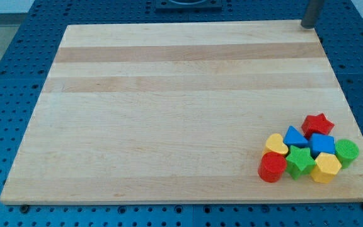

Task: Push the group of blocks left a bit

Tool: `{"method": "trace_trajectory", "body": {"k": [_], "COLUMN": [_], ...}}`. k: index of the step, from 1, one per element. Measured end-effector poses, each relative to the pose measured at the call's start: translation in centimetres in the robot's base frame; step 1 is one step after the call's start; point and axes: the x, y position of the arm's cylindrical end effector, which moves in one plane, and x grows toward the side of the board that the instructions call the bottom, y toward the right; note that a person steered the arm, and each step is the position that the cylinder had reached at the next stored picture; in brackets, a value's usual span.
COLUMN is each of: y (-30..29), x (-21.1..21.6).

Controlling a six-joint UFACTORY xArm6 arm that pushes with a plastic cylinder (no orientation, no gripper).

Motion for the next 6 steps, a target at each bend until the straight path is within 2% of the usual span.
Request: {"method": "trace_trajectory", "body": {"k": [2, 3, 4, 5, 6], "y": [0.1, 1.9, 4.7, 4.8, 6.2], "x": [0.0, 2.5, 11.4, 21.3, 26.0]}}
